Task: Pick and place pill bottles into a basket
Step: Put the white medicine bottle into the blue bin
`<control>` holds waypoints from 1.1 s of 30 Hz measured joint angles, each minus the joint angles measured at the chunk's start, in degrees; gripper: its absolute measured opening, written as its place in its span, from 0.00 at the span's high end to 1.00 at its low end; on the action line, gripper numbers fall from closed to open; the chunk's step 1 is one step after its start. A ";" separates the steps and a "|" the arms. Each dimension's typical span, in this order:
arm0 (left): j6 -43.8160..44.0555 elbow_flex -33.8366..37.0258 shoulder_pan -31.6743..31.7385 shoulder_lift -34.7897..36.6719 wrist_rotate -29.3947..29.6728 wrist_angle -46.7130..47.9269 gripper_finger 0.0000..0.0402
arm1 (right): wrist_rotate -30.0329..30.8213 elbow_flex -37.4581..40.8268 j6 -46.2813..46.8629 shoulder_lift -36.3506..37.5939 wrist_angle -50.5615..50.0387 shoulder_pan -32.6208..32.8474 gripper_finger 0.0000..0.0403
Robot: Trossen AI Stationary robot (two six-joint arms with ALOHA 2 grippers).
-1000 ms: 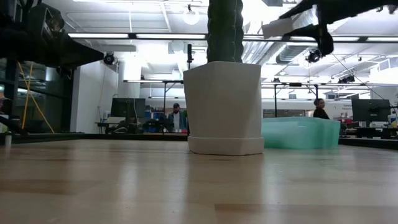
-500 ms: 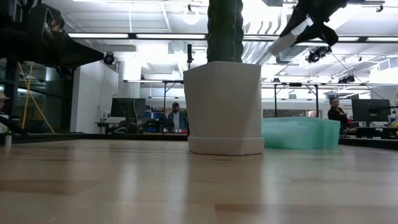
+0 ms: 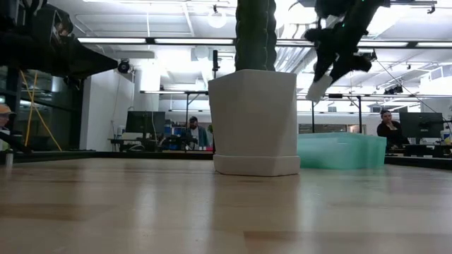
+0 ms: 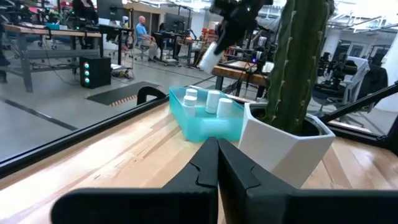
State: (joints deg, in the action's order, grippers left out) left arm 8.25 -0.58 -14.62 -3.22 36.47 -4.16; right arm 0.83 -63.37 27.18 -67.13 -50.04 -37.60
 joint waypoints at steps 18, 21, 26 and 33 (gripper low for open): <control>-0.62 0.02 0.00 -0.04 1.41 0.02 0.93 | 3.34 0.00 -11.19 -14.58 -5.86 2.46 0.59; -0.96 0.02 -0.01 -0.04 1.49 0.02 0.95 | 4.19 0.00 -12.69 -16.80 -5.88 2.54 0.59; -0.49 0.02 0.00 -0.04 1.59 0.02 0.92 | 4.21 0.00 -15.04 -20.36 -6.03 2.52 0.59; -0.44 0.02 0.01 -0.04 2.15 0.04 0.93 | 5.05 0.00 -17.25 -23.62 -6.04 2.54 0.59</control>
State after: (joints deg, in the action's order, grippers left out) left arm 7.81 -0.56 -14.61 -3.27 38.61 -4.12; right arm 5.88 -63.37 9.93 -90.76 -56.08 -35.07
